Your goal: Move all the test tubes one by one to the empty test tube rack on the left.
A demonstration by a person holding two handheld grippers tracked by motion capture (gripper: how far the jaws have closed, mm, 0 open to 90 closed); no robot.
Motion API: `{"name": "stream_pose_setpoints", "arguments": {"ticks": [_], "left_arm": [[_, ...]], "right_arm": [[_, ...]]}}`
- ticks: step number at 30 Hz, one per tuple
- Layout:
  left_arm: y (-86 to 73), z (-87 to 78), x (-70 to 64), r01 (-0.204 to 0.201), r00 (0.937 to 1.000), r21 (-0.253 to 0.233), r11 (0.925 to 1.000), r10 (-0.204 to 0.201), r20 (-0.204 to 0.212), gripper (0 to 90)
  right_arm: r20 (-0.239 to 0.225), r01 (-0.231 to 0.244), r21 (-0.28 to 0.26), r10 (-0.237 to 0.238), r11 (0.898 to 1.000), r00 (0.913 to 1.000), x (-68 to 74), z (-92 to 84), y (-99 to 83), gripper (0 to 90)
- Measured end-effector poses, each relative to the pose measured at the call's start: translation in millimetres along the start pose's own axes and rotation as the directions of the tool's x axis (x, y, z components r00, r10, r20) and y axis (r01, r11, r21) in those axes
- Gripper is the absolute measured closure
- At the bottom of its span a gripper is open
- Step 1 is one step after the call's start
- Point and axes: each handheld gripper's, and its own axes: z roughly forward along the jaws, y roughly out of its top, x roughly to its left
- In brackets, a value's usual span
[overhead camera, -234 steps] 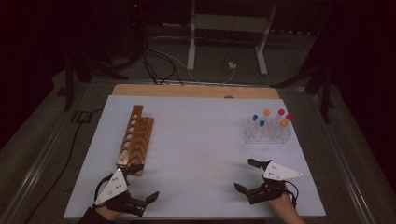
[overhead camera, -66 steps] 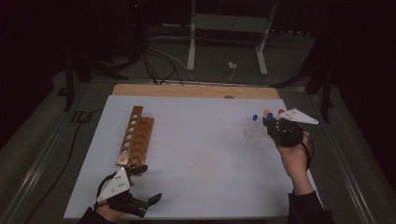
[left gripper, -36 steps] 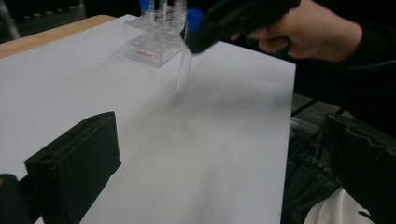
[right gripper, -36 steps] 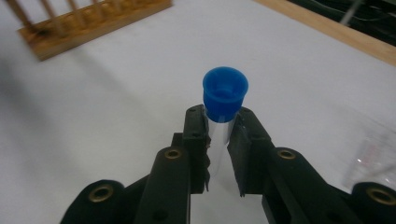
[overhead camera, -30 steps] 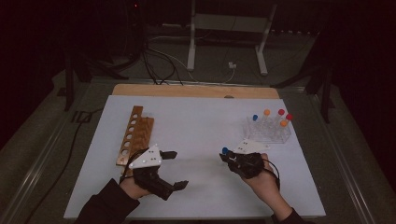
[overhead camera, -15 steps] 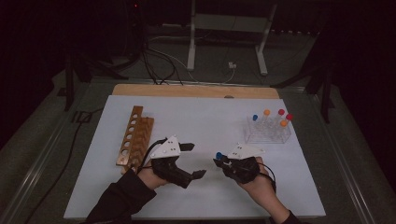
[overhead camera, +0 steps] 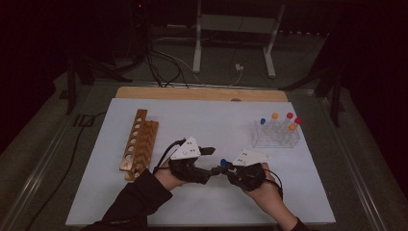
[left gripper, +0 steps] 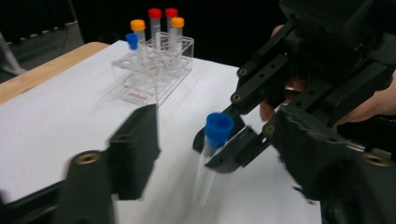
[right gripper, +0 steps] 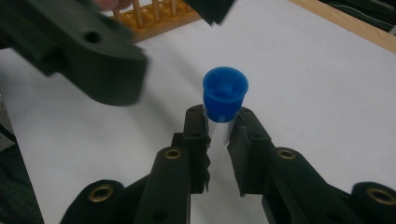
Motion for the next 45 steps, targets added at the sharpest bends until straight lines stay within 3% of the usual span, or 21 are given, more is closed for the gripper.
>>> {"name": "stream_pose_setpoints", "arguments": {"ticks": [1, 4, 9, 19, 22, 37, 39, 42, 45], "left_arm": [[0.7, 1.5, -0.2, -0.007, 1.0, 0.002, 1.0, 0.007, -0.003, 44.0], [1.6, 5.3, 0.0, -0.017, 0.9998, 0.013, 0.9998, 0.017, -0.005, 50.7], [1.4, 10.9, -0.1, -0.03, 0.9995, 0.027, 0.9992, 0.031, -0.012, 57.3], [-0.8, 18.0, 1.8, -0.03, 0.9995, 0.049, 0.9983, 0.029, 0.015, 71.2], [-0.4, 18.7, 2.0, -0.031, 0.9992, 0.052, 0.9982, 0.029, 0.028, 73.1], [0.1, 18.5, 0.5, -0.07, 0.9976, 0.074, 0.9948, 0.07, 0.006, 77.5], [0.8, 17.3, 1.7, -0.067, 0.9977, 0.071, 0.9952, 0.067, -0.003, 77.5], [2.2, 13.2, 4.4, -0.062, 0.9977, 0.067, 0.9959, 0.063, -0.022, 77.5], [3.8, 7.5, 7.5, -0.058, 0.9975, 0.063, 0.9963, 0.061, -0.038, 77.5]], "right_arm": [[-0.002, 0.0, 0.0, 0.0, 1.0, 1.0, -0.1, 0.3, -0.1, 77.0], [-0.004, 0.0, 0.0, 0.0, 1.0, 1.0, -0.1, 0.2, -0.3, 77.1], [-0.007, 0.001, -0.001, -0.001, 1.0, 1.0, 0.5, 0.1, -0.1, 77.0], [-0.005, 0.002, -0.002, -0.002, 1.0, 1.0, 0.2, -0.6, 0.1, 77.0], [-0.004, 0.001, -0.002, -0.001, 1.0, 1.0, -0.1, -0.7, -0.1, 77.1], [-0.013, -0.005, -0.003, 0.005, 1.0, 0.9999, -0.5, 1.9, -1.1, 76.0], [-0.017, -0.018, -0.013, 0.018, 1.0, 0.9997, -1.3, 2.3, -1.4, 67.0], [-0.011, -0.02, -0.019, 0.02, 1.0, 0.9998, -1.6, 1.5, -1.7, 63.4], [-0.002, -0.029, -0.039, 0.028, 0.999, 0.9996, -3.0, -0.7, -1.4, 53.6]]}}
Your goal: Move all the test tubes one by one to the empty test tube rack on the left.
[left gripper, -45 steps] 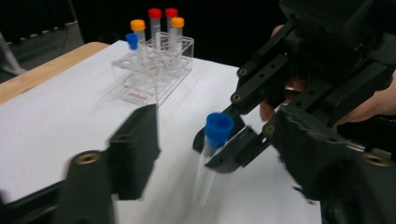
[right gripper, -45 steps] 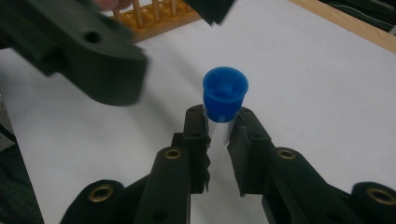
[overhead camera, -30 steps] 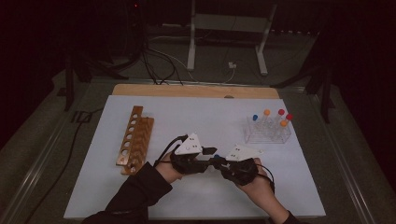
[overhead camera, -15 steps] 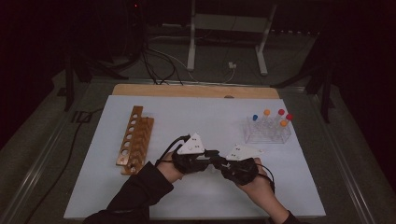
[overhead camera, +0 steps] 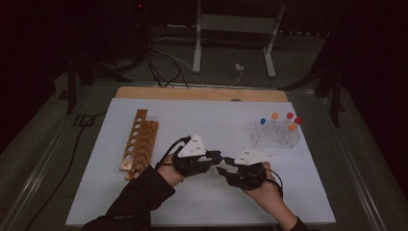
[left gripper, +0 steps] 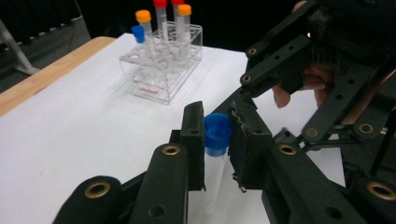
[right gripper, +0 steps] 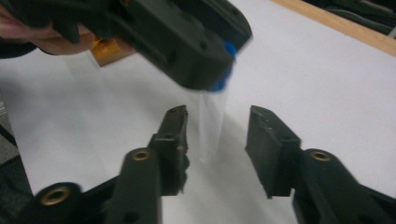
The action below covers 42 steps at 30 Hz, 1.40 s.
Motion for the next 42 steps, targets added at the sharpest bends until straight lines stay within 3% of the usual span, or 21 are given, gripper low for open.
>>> {"name": "stream_pose_setpoints", "arguments": {"ticks": [1, 3, 6, 11, 20, 34, 42], "left_arm": [[0.5, -2.1, 0.9, -0.005, 1.0, 0.002, 1.0, 0.005, -0.008, 77.5], [1.2, -6.7, 3.9, 0.0, 0.9998, -0.006, 1.0, -0.001, -0.018, 77.5], [1.5, -13.1, 8.1, 0.005, 0.9992, -0.007, 1.0, -0.005, -0.04, 77.5], [0.0, -23.6, 15.7, 0.014, 0.9967, -0.004, 0.9999, -0.014, -0.08, 77.5], [-1.0, -44.0, 31.4, 0.036, 0.9896, 0.0, 0.9993, -0.036, -0.139, 77.5], [3.1, -67.5, 55.2, 0.055, 0.9698, 0.004, 0.9985, -0.053, -0.238, 77.5], [3.2, -83.3, 75.6, 0.091, 0.9486, -0.005, 0.9958, -0.088, -0.304, 77.5]], "right_arm": [[0.0, 0.0, 0.0, 0.0, 1.0, 1.0, 0.0, 0.0, 0.0, 53.6], [0.0, -0.005, -0.02, 0.005, 1.0, 1.0, -0.8, -1.2, -0.2, 43.0], [0.0, -0.014, -0.035, 0.014, 0.999, 0.9999, -1.0, -2.0, -0.2, 38.1], [0.019, -0.019, -0.035, 0.02, 0.999, 0.9996, 0.0, -0.5, 0.6, 16.5], [0.022, -0.053, -0.054, 0.055, 0.997, 0.9983, -1.8, -0.1, 0.5, 0.0], [0.011, -0.052, -0.082, 0.053, 0.995, 0.9985, -4.7, -4.0, -0.1, 0.0], [0.012, -0.053, -0.102, 0.054, 0.993, 0.9984, -7.2, -7.5, 0.2, 0.0]]}}
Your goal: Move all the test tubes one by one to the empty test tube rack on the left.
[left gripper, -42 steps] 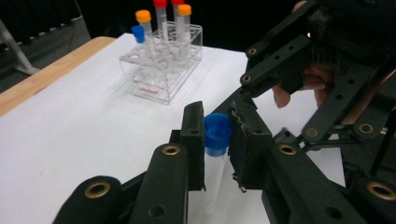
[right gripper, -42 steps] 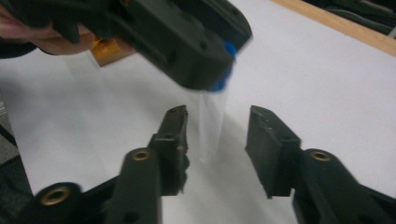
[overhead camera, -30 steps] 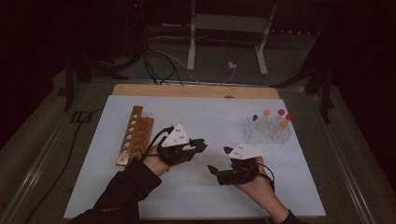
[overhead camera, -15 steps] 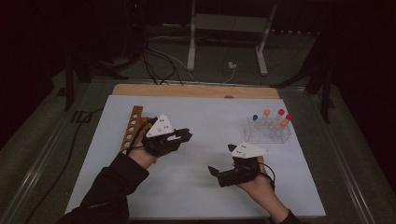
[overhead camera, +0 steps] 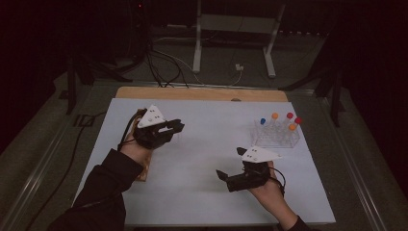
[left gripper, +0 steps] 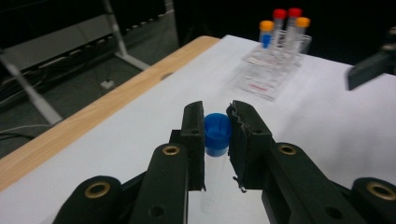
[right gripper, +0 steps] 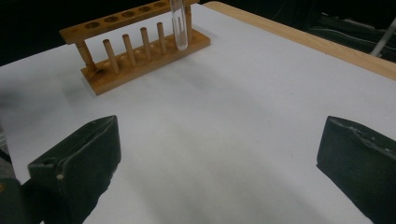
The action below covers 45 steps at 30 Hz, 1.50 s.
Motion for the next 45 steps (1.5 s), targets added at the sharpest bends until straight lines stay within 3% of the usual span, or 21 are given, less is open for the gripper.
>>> {"name": "stream_pose_setpoints", "arguments": {"ticks": [6, 11, 16, 23, 27, 35, 42, 43, 45], "left_arm": [[-2.3, -7.3, 19.6, 0.037, 0.9972, -0.013, 0.9992, -0.037, -0.064, 77.5], [-3.2, -12.9, 34.8, 0.052, 0.9921, 0.005, 0.9986, -0.051, -0.115, 77.5], [-3.7, -19.8, 49.1, 0.083, 0.9832, -0.015, 0.9965, -0.084, -0.162, 77.5], [-4.2, -24.7, 68.3, 0.096, 0.9724, -0.005, 0.9954, -0.095, -0.213, 77.5], [-5.5, -27.7, 78.8, 0.112, 0.9625, -0.013, 0.9937, -0.111, -0.247, 77.5], [-15.1, -31.8, 99.4, 0.161, 0.9352, -0.033, 0.9864, -0.163, -0.314, 77.5], [-25.2, -29.1, 113.0, 0.189, 0.9152, -0.033, 0.9814, -0.189, -0.356, 77.5], [-26.7, -27.7, 113.6, 0.186, 0.91, -0.029, 0.982, -0.184, -0.372, 77.5], [-30.5, -25.7, 115.1, 0.2, 0.9083, -0.032, 0.9793, -0.197, -0.369, 77.5]], "right_arm": [[0.003, -0.003, -0.001, 0.003, 1.0, 1.0, -0.6, 0.0, -0.7, 0.0], [0.003, -0.001, 0.002, 0.001, 1.0, 1.0, -0.5, -0.1, -0.7, 0.0], [-0.001, -0.008, 0.0, 0.008, 1.0, 1.0, -1.5, -0.5, -0.6, 0.0], [-0.003, -0.01, -0.001, 0.01, 1.0, 0.9999, -2.3, -0.9, -0.6, 0.0], [-0.005, -0.014, 0.0, 0.014, 1.0, 0.9999, -3.5, -0.7, -1.0, 0.0], [-0.01, -0.014, 0.013, 0.014, 1.0, 0.9999, -4.0, 1.7, -2.4, 0.0], [-0.013, -0.019, 0.011, 0.019, 1.0, 0.9997, -5.1, 1.8, -2.7, 0.0], [-0.013, -0.022, 0.011, 0.022, 1.0, 0.9997, -5.5, 1.8, -2.7, 0.0], [-0.014, -0.022, 0.013, 0.022, 1.0, 0.9996, -5.6, 1.9, -2.8, 0.0]]}}
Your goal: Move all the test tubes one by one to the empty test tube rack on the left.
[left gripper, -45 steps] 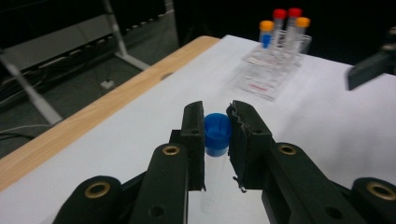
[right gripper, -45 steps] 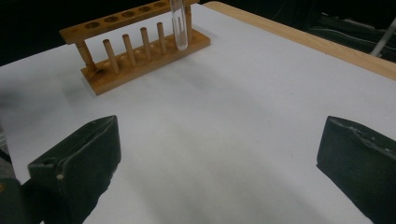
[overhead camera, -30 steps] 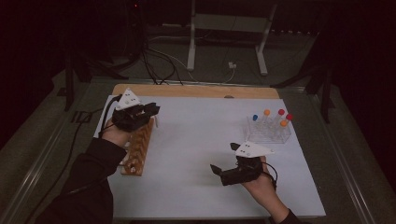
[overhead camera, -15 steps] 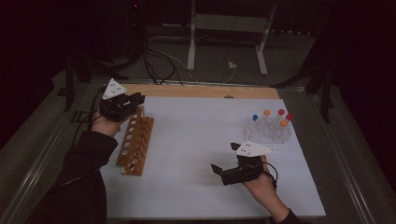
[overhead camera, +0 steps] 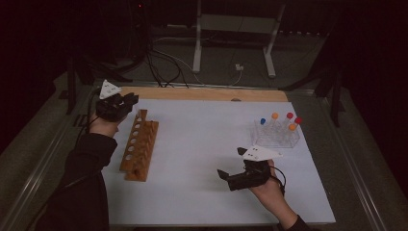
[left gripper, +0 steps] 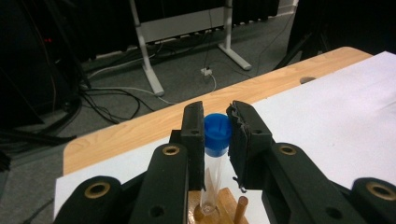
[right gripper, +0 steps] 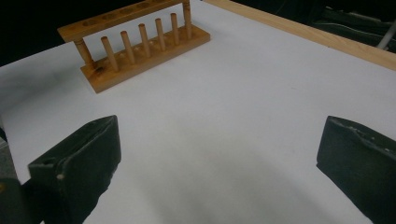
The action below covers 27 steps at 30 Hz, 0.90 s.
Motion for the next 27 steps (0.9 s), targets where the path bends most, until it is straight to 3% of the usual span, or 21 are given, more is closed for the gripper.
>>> {"name": "stream_pose_setpoints", "arguments": {"ticks": [7, 11, 13, 27], "left_arm": [[-15.0, 7.1, 3.0, 0.037, 0.9993, 0.017, 0.9992, -0.037, 0.002, 77.5], [-22.7, 11.5, 1.1, 0.028, 0.9996, 0.031, 0.9991, -0.028, 0.001, 77.4], [-27.7, 14.1, 1.8, 0.044, 0.999, 0.04, 0.9982, -0.045, 0.007, 77.5], [-50.5, 26.3, -0.2, 0.057, 0.9983, 0.075, 0.9955, -0.058, 0.004, 77.4]], "right_arm": [[-0.001, 0.0, 0.002, 0.0, 1.0, 1.0, 0.0, -0.2, -0.4, 0.0], [-0.004, -0.001, 0.005, 0.001, 1.0, 1.0, -0.1, 0.2, -0.6, 0.0], [-0.005, -0.001, 0.005, 0.001, 1.0, 1.0, 0.0, 0.3, -0.7, 0.0], [-0.004, -0.003, 0.0, 0.003, 1.0, 1.0, -0.4, -0.9, -0.1, 0.0]]}}
